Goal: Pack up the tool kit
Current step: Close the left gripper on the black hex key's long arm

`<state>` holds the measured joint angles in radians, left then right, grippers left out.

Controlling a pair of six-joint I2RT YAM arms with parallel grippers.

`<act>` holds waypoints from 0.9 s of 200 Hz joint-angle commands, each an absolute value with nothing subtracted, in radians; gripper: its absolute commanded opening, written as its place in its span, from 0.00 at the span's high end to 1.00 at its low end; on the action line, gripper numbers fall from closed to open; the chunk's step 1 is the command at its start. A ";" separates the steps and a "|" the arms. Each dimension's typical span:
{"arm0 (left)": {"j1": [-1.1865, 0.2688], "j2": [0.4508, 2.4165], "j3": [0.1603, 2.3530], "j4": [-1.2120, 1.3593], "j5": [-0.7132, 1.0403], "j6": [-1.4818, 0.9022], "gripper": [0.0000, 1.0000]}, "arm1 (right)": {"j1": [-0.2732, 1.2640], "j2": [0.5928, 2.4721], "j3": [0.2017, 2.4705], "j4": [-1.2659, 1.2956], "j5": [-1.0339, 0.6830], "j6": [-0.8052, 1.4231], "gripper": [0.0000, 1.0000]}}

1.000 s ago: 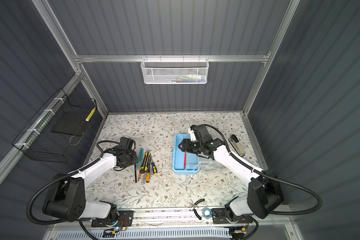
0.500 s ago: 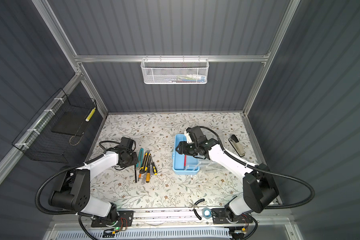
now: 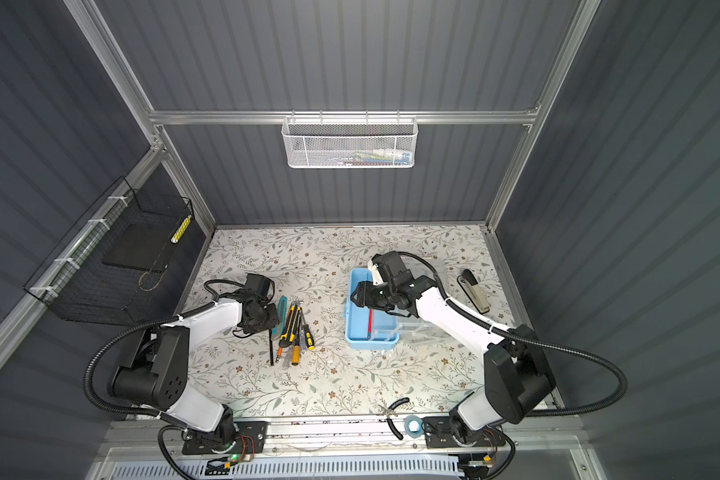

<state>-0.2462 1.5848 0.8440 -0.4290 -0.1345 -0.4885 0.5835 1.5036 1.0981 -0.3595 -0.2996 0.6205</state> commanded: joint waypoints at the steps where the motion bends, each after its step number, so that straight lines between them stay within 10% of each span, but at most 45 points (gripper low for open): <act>1: -0.236 1.598 0.872 -0.439 -0.140 -0.463 0.80 | 0.588 1.523 1.129 -0.361 -0.305 0.616 0.41; 180: -0.236 1.650 0.879 -0.445 -0.163 -0.437 0.82 | 0.574 1.560 1.143 -0.368 -0.285 0.581 0.40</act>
<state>-0.2420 1.6146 0.8654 -0.4244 -0.1616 -0.4580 0.5808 1.5455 1.1194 -0.3603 -0.2882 0.5941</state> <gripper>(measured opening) 0.176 0.598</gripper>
